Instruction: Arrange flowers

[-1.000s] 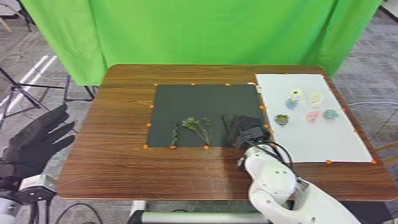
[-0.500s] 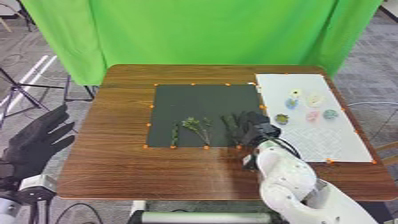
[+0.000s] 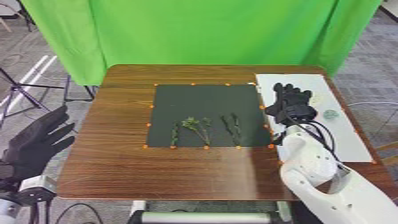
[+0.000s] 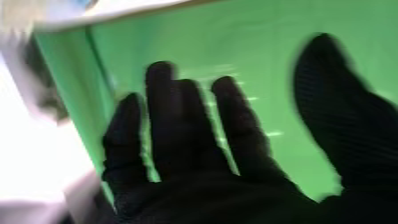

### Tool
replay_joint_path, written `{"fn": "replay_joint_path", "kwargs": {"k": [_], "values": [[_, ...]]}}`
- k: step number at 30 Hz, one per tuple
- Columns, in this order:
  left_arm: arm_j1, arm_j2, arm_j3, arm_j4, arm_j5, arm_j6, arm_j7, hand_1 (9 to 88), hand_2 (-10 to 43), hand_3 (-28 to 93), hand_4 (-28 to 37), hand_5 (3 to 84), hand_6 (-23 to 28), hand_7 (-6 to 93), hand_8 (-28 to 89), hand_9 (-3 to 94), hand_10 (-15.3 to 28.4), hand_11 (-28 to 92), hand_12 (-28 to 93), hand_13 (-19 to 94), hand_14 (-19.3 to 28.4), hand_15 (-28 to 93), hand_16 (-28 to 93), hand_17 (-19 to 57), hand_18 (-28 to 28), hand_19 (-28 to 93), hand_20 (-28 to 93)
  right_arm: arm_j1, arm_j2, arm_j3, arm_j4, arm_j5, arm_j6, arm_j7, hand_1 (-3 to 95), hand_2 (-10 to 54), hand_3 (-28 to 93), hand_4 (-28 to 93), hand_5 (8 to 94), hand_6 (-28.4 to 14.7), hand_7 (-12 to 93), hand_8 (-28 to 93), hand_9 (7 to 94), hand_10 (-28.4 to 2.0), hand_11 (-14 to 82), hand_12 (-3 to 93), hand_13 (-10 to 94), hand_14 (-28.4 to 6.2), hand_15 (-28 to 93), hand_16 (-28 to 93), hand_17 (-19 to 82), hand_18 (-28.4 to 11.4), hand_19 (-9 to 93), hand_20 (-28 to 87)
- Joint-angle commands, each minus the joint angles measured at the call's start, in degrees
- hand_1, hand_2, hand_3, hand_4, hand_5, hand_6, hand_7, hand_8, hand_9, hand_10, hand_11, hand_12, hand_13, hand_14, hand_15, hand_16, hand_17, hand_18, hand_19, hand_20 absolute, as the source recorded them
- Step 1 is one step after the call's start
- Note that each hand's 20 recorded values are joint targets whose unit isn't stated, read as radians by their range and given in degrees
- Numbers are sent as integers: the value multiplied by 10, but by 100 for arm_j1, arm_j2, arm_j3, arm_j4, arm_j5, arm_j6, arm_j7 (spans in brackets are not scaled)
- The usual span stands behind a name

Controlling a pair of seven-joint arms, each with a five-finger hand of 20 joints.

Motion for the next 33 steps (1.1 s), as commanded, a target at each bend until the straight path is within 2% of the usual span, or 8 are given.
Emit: {"fn": "replay_joint_path", "kwargs": {"k": [1,5,9,13,17,23,29,33], "values": [[69,-66,-23,-32,-10,-23,-21,225,-60,689,-282,245,15,179,-92,188,89,96,200,146,122,133,75,-119,193,352,100,-13,-11,376,312,1168,-1263,37,305,-88,903,-209,268,-75,309,-116,251,-183,234,285,222,-144,552,163,61,-205,669,494],[71,-46,-29,-30,-20,24,-35,226,-60,688,-282,245,15,180,-91,188,89,97,199,146,122,134,74,-119,192,352,100,-87,-41,407,374,1244,-1365,-65,294,-94,887,-249,271,-66,312,-116,287,-172,275,292,291,-132,543,174,65,-208,681,479],[54,-53,-16,-31,-9,42,-48,227,-58,687,-282,246,15,181,-92,189,89,98,199,146,122,134,74,-119,192,352,101,-17,-53,189,587,1041,-997,-117,286,-95,873,-278,311,-56,338,-130,356,-158,337,285,367,-118,573,180,88,-209,705,492],[59,-52,-17,-40,-8,36,-71,228,-59,687,-283,248,17,182,-92,190,91,101,198,148,121,135,74,-119,193,352,100,-27,-7,-6,773,872,-246,-286,366,-95,854,-281,446,-23,455,-179,527,-119,440,310,521,-84,652,214,174,-204,776,512],[88,-56,-78,-65,-17,45,-78,229,-59,687,-283,248,17,182,-92,190,91,103,196,148,122,136,73,-119,193,353,99,-127,-5,38,686,799,-48,-485,507,-92,807,-282,618,11,544,61,778,-72,293,525,705,-50,632,357,300,-208,852,526],[171,35,-350,-102,-25,-52,-47,229,-58,687,-283,249,17,181,-92,190,91,103,194,148,122,140,73,-119,193,353,99,187,-94,-154,271,977,306,-807,511,-95,829,-283,674,7,514,72,819,-67,274,543,738,-46,633,372,325,-212,866,533],[255,234,-712,-19,-106,-10,-108,226,-63,688,-282,249,18,181,-92,190,91,104,193,147,121,139,72,-119,192,353,99,1041,-496,-851,-170,1192,513,-1312,509,-95,834,-282,690,5,510,36,835,-69,259,553,744,-46,631,383,326,-212,871,535],[222,274,-734,-39,-88,-30,-91,225,-67,689,-282,249,18,180,-91,190,91,102,193,147,121,137,72,-118,192,352,99,1510,-1017,-1395,-292,1283,266,-1752,507,-95,834,-279,686,7,522,26,831,-71,260,562,735,-50,641,394,321,-209,873,538]]}}
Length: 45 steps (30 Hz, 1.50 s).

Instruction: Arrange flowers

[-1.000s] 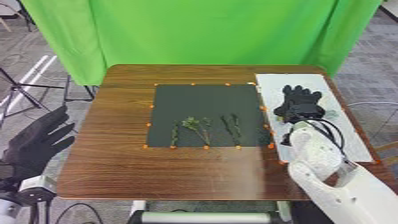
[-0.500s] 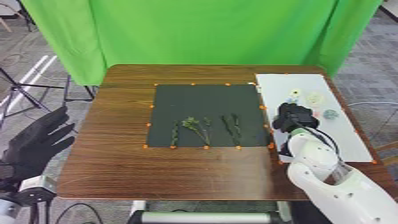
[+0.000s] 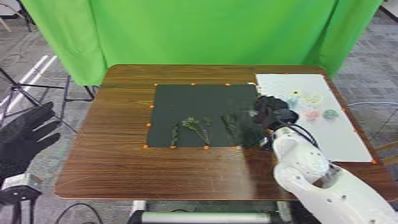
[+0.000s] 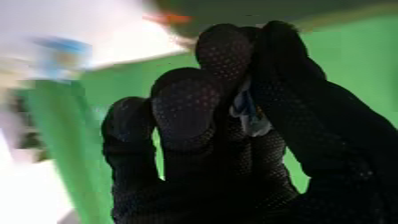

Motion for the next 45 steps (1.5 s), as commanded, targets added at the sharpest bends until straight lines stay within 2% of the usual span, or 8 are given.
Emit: {"fn": "replay_joint_path", "kwargs": {"k": [1,11,18,22,31,35,39,45], "values": [[39,195,-155,9,-44,-29,-23,224,-68,690,-282,249,18,180,-91,190,91,102,193,147,121,136,72,-118,191,352,99,1183,-1103,-908,-464,70,-176,-883,507,-95,833,-278,683,8,525,25,828,-72,262,564,733,-51,642,394,320,-208,872,538],[-267,531,140,131,-46,-13,-48,224,-67,689,-283,247,17,178,-91,190,91,99,195,147,121,134,74,-119,191,351,100,1826,-2270,-2202,594,-429,-917,-829,504,-95,832,-278,679,11,533,18,820,-67,274,565,729,-51,648,392,318,-208,871,539],[-381,618,275,138,-49,-16,-83,224,-68,689,-282,247,17,178,-90,191,91,98,196,148,121,134,74,-117,190,351,101,2105,-2626,-2658,1211,-709,-1025,-674,498,-95,832,-277,677,15,537,31,813,-68,298,590,723,-54,668,397,316,-208,871,541],[-536,719,403,213,-60,-36,-141,225,-67,688,-282,247,16,178,-90,191,91,98,197,148,121,134,74,-117,190,350,101,2139,-2737,-2767,1405,-937,-1090,-593,498,-95,831,-278,672,16,538,43,804,-67,306,598,719,-54,674,398,313,-208,871,543],[-579,651,505,231,-24,-17,-114,225,-67,688,-282,247,16,179,-90,191,91,98,197,148,121,134,75,-118,190,350,102,2119,-2796,-2811,1635,-1430,-1385,-541,481,-95,829,-282,630,15,538,53,751,-76,333,586,671,-48,681,417,289,-203,859,549],[-554,646,520,239,-34,-4,-86,225,-67,689,-282,247,16,179,-91,191,91,98,197,148,121,134,74,-118,190,350,102,2089,-2772,-2827,1608,-1464,-1583,-478,421,-95,811,-282,547,-1,465,40,636,-96,388,524,586,-68,698,351,235,-200,825,563],[-556,629,537,240,-29,-29,-92,226,-66,687,-282,247,16,180,-91,191,90,98,196,148,120,133,75,-118,190,350,102,2074,-2774,-2806,1606,-1445,-1916,-423,371,-95,857,-283,510,-12,442,-166,532,-119,492,423,512,-90,727,294,202,-197,810,567],[-580,620,541,253,-20,-45,-109,226,-66,687,-282,247,17,179,-91,191,91,98,196,147,121,133,75,-118,190,350,102,2066,-2780,-2772,1626,-1483,-2201,-360,352,-95,877,-283,483,-23,434,-176,481,-136,534,367,478,-106,742,272,182,-197,804,566]]}}
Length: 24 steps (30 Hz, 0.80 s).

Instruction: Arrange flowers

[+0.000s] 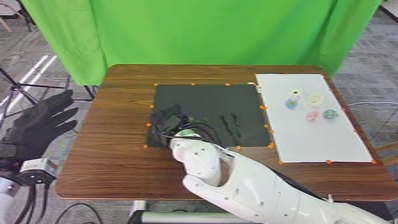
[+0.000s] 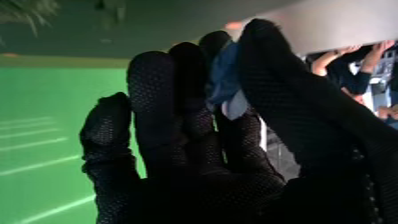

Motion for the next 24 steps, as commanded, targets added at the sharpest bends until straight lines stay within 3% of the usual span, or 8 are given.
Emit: {"fn": "replay_joint_path", "kwargs": {"k": [1,4,6,14,20,24], "values": [[42,-66,-4,13,-1,-44,-49,226,-66,688,-282,247,17,179,-91,191,91,98,196,147,121,133,75,-118,190,350,102,-8,0,7,-14,-66,-205,160,348,-95,878,-283,477,-27,429,-176,471,-139,529,363,473,-108,742,269,177,-197,802,566],[53,-73,-10,6,3,-30,-30,226,-66,688,-282,247,17,179,-91,191,91,98,196,147,122,134,76,-118,190,350,102,-27,27,42,-79,-69,-277,164,333,-95,875,-283,465,-31,419,-171,456,-143,517,351,459,-114,745,259,168,-198,799,568],[58,-61,18,11,-10,54,22,226,-66,688,-282,247,17,179,-91,191,91,98,196,147,122,135,75,-118,190,350,102,-36,24,100,-117,2,-419,202,317,-95,874,-283,455,-35,407,-168,451,-147,503,342,453,-118,746,252,165,-199,798,570],[198,-207,-67,-57,16,53,74,227,-65,689,-282,246,16,181,-91,191,91,101,197,148,121,138,73,-118,190,353,102,-89,116,367,-442,125,-701,226,247,-95,841,-283,421,-55,331,-136,409,-171,393,304,400,-148,737,223,140,-212,787,586],[347,-353,-150,-124,32,67,137,227,-63,687,-282,247,16,182,-92,192,91,101,195,148,121,137,73,-117,190,352,101,-211,436,1024,-1224,549,-474,91,187,-95,797,-283,330,-86,244,-96,337,-191,256,275,347,-160,683,196,111,-220,765,593],[424,-454,-190,-157,46,78,183,226,-64,688,-282,247,16,181,-92,192,91,103,195,148,122,136,73,-117,189,352,101,-253,961,1557,-1669,914,178,185,166,-95,783,-283,297,-95,196,-72,308,-192,180,269,324,-163,617,182,93,-223,736,587]]}}
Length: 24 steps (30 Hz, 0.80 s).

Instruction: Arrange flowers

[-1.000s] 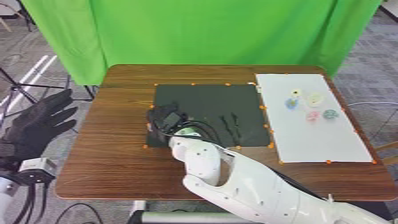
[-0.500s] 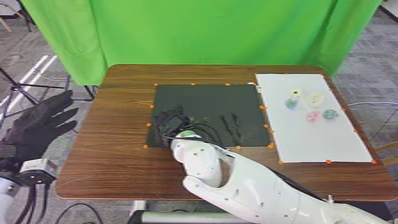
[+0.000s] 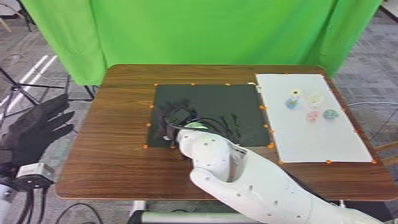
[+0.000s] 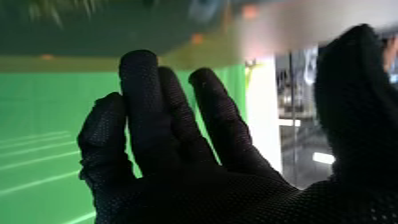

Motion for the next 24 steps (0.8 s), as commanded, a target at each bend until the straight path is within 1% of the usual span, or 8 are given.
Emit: {"fn": "replay_joint_path", "kwargs": {"k": [1,3,6,9,14,17,21,24], "values": [[258,-258,-119,-115,32,57,81,226,-63,688,-282,247,16,181,-92,192,91,103,195,148,122,137,73,-117,189,351,101,-24,875,1012,-881,519,904,49,161,-95,785,-283,295,-95,193,-70,306,-193,174,269,322,-163,610,181,91,-222,733,585],[297,-305,-143,-135,31,50,85,227,-63,687,-282,247,16,181,-92,192,91,103,195,148,122,137,73,-117,189,351,101,-165,1257,1327,-1023,546,1048,246,162,-95,797,-283,293,-96,189,-68,303,-193,169,270,316,-163,591,178,87,-221,716,575],[363,-356,-187,-172,35,62,96,226,-63,689,-282,247,16,181,-92,192,91,103,195,148,122,136,73,-117,190,352,101,-293,1920,1563,-872,412,1381,636,187,-95,817,-281,279,-96,183,-63,280,-194,143,278,281,-163,449,185,66,-216,645,495],[426,-411,-228,-197,41,77,125,226,-63,689,-282,247,16,181,-92,192,91,103,195,148,121,136,73,-117,189,351,101,-594,2471,1967,-637,403,1180,1007,220,-95,832,-281,248,-101,157,-52,234,-198,101,290,221,-182,263,232,26,-221,563,382],[494,-457,-268,-219,42,76,127,225,-64,690,-282,247,16,181,-92,192,91,103,194,148,121,136,74,-117,190,352,101,-1259,3042,2740,-307,562,861,1583,248,-95,846,-274,226,-106,132,-41,204,-203,65,296,176,-197,106,291,-9,-227,515,279],[519,-464,-291,-218,38,81,132,226,-64,688,-282,247,16,181,-92,192,92,103,194,148,121,135,73,-117,189,351,101,-1683,3195,3138,-217,557,824,1744,261,-95,853,-276,230,-106,144,-48,225,-198,85,287,219,-195,120,282,4,-230,520,271],[499,-446,-279,-197,35,57,135,226,-63,688,-282,246,16,182,-92,192,91,103,194,148,121,136,74,-117,190,352,101,-2052,3291,3363,-42,370,997,1768,273,-95,861,-280,271,-99,190,-75,290,-185,159,261,303,-168,207,238,31,-224,550,282],[471,-435,-260,-185,32,27,114,226,-63,688,-282,247,16,182,-92,192,91,103,194,148,121,136,74,-117,190,352,101,-2240,3290,3516,65,493,983,1705,286,-95,872,-282,354,-73,297,-118,391,-163,311,261,403,-116,391,187,57,-211,605,329]]}}
